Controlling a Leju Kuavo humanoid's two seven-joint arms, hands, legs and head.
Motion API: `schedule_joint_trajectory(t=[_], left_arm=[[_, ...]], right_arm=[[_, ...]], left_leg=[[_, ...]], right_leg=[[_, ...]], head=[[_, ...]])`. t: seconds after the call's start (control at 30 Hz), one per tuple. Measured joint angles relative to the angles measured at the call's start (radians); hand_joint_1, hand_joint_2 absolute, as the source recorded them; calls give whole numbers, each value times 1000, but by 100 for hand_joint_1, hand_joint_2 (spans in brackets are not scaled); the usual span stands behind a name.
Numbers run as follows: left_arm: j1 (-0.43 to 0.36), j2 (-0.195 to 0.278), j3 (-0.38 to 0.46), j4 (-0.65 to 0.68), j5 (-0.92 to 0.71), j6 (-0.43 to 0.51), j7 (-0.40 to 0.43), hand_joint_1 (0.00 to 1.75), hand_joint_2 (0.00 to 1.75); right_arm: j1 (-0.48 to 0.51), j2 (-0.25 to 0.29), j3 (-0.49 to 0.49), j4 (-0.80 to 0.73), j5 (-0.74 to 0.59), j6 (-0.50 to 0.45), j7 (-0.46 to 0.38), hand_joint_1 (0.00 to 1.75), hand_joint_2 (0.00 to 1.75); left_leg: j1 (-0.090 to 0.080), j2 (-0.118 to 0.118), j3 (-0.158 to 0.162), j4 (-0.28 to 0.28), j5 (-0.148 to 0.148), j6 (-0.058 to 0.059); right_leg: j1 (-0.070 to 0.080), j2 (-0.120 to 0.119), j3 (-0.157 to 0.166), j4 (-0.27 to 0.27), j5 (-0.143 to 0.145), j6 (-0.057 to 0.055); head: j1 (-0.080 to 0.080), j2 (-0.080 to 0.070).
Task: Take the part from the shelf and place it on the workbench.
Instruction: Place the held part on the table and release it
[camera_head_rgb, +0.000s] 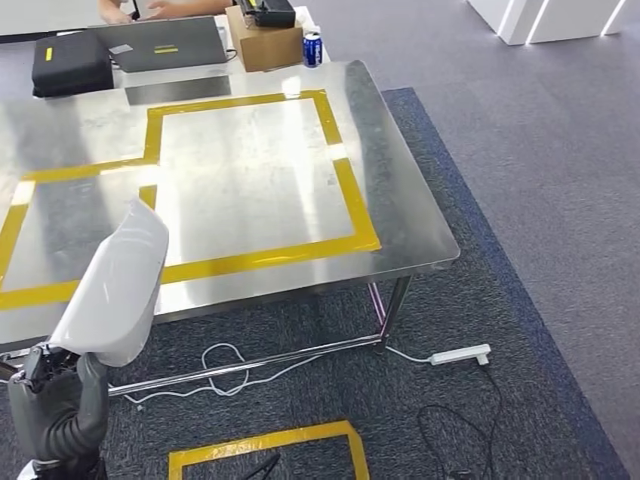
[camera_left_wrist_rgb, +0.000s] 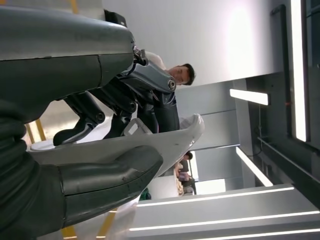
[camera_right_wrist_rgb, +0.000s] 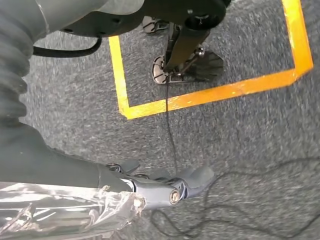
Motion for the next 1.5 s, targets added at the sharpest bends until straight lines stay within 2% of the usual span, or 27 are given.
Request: schedule_joint_trajectory(t=[0.07, 0.13, 0.2, 0.23, 0.27, 0.33, 0.37, 0.43, 0.47, 0.53, 0.57, 0.6, 0.63, 0.7, 0.73, 0.77, 0.8, 0.87, 0.93, 0.97, 1.0, 1.07, 1.1, 1.17, 1.27, 1.4, 1.5], left_arm=[[-3, 1, 0, 0, 0, 0, 0, 175, 175], [-4, 2, 0, 0, 0, -1, 0, 175, 175], [-4, 4, 0, 0, 0, -1, 0, 175, 175], [-3, 5, 0, 0, 0, -2, 1, 175, 175], [-4, 5, 0, 0, 0, -2, 1, 175, 175], [-4, 6, 0, 0, 0, -4, 2, 175, 175], [-4, 7, 0, 0, 0, -4, 2, 175, 175], [-5, 8, 0, 0, 1, -4, 5, 175, 175], [-4, 8, 0, 0, 2, -3, 6, 175, 175], [-3, 9, 0, 0, 2, -2, 7, 175, 175], [-4, 9, 0, 0, 3, -2, 7, 175, 175], [-4, 8, 0, 0, 3, -2, 7, 175, 175], [-5, 8, 0, 0, 3, -2, 7, 175, 175], [-5, 8, 0, 0, 3, -2, 7, 175, 175], [-5, 8, 0, 0, 3, -2, 7, 175, 175], [-5, 8, 0, 0, 3, -2, 7, 175, 175], [-5, 8, 0, 0, 3, -2, 7, 175, 175], [-6, 8, 0, 0, 3, -1, 7, 175, 175], [-7, 8, 1, 0, 3, 8, 11, 175, 175], [-8, 7, 2, 0, -4, 20, 17, 175, 175], [-9, 6, 3, 0, -18, 38, 23, 175, 175], [-12, 6, 6, 0, -58, 77, 31, 175, 175], [-13, 6, 7, 0, -75, 91, 33, 175, 175], [-17, 6, 8, 0, -88, 104, 34, 175, 175], [-18, 6, 9, 0, -124, 134, 35, 175, 175], [-27, 8, 10, 5, -319, 307, 51, 175, 175], [-40, 21, 11, 23, -396, 382, 57, 175, 175]], right_arm=[[0, 0, 0, 0, 0, 1, -1, 0, 175], [-3, 1, 0, 0, 0, 2, -1, 0, 175], [-2, 1, 0, 0, 1, 3, -1, 0, 175], [-1, 1, 0, 0, 1, 3, -1, 0, 175], [-1, 1, 0, 0, 1, 3, -1, 0, 175], [0, 1, 0, 0, 2, 4, 0, 0, 175], [-1, 1, 0, 0, 2, 4, 0, 0, 175], [-1, 1, -1, 0, 4, 5, 2, 0, 175], [-2, 1, -1, 0, 5, 5, 2, 0, 175], [-2, 1, -1, 0, 8, 5, 2, 0, 175], [-4, 1, -1, 0, 9, 5, 2, 0, 175], [-6, 1, -1, 0, 10, 6, 2, 0, 175], [-7, 1, -1, 0, 11, 6, 1, 0, 175], [-6, 1, -1, 0, 12, 7, 1, 0, 175], [-4, 1, -1, 0, 12, 8, 1, 0, 175], [-3, 1, -1, 0, 12, 8, 1, 0, 175], [-2, 1, -1, 0, 12, 8, 1, 0, 175], [0, 1, -1, 0, 13, 8, 2, 0, 175], [-1, 1, -1, 0, 13, 7, 5, 0, 175], [0, 1, -1, 0, 14, 6, 8, 0, 175], [-1, 2, -1, 0, 14, 5, 11, 0, 175], [-1, 2, -1, 0, 14, 4, 15, 0, 175], [-1, 2, -1, 0, 14, 4, 16, 0, 175], [-2, 2, -1, 0, 15, 4, 17, 0, 175], [-2, 2, -1, 0, 15, 4, 18, 0, 175], [-2, 2, -1, 0, 28, 3, 24, 0, 175], [-3, 2, 0, 0, 48, 4, 26, 0, 175]], left_leg=[[0, 1, -14, 41, -12, -11], [1, 1, -75, 145, -51, -20], [1, 1, -149, 243, -87, -23], [1, 1, -169, 255, -82, -22], [1, 1, -173, 234, -54, -20], [1, 3, -140, 123, 39, -14], [0, 5, -121, 66, 63, -10], [-3, 7, -101, 7, 66, 1], [-4, 7, -98, 0, 53, 8], [-2, 4, -82, -7, 62, 24], [0, 4, -72, -8, 62, 31], [1, 4, -61, -8, 60, 36], [1, 5, -54, -9, 55, 40], [1, 4, -42, -9, 42, 44], [1, 2, -34, -9, 35, 44], [1, 0, -24, -9, 27, 43], [1, -2, -11, -9, 17, 41], [0, -3, 15, -8, -2, 34], [-2, -3, 27, -10, -15, 24], [-3, -3, 30, -9, -18, 21], [-4, -3, 29, -11, -17, 26], [-5, -3, 32, -15, -14, 40], [-5, -3, 36, -23, -13, 47], [-6, -3, 45, -39, -17, 44], [-6, -3, 52, -54, -17, 31], [-5, -3, 54, -59, -16, 17], [-5, -3, 55, -59, -16, 13]], right_leg=[[-5, 2, 17, -8, -2, -9], [-8, 3, 29, -12, -8, -15], [-8, 3, 38, -13, -18, -18], [-8, 4, 45, -13, -24, -18], [-8, 5, 54, -13, -31, -17], [-8, 7, 73, -14, -46, -13], [-7, 8, 81, -13, -54, -9], [-5, 7, 90, -16, -64, 4], [-4, 7, 97, -16, -65, 12], [-4, 5, 108, -10, -72, 26], [-5, 4, 102, 9, -82, 31], [-5, 3, 82, 48, -100, 35], [-6, 3, 50, 106, -122, 37], [-7, 3, -35, 226, -165, 40], [-7, 3, -65, 254, -172, 42], [-7, 3, -78, 247, -161, 44], [-7, 2, -75, 205, -128, 43], [-6, 1, -47, 84, -31, 38], [-2, 0, -30, 17, 17, 26], [-2, 0, -27, 10, 22, 23], [-2, 1, -23, 6, 25, 23], [-4, 5, -19, 0, 33, 26], [-4, 6, -19, -1, 29, 24], [-4, 7, -18, -2, 24, 17], [-4, 7, -16, -3, 21, 12], [-3, 7, -15, -4, 20, 10], [-3, 7, -13, -5, 21, 9]], head=[[-4, 0], [-8, 0], [-8, 0], [-8, 0], [-8, 0], [-8, 0], [-8, 0], [-8, 0], [-7, 0], [-5, 0], [-2, 0], [2, 0], [4, 0], [7, 0], [8, 0], [10, 0], [10, 0], [11, 0], [11, 0], [11, 0], [10, 0], [9, 0], [8, 0], [8, 0], [8, 0], [9, 0], [9, 0]])
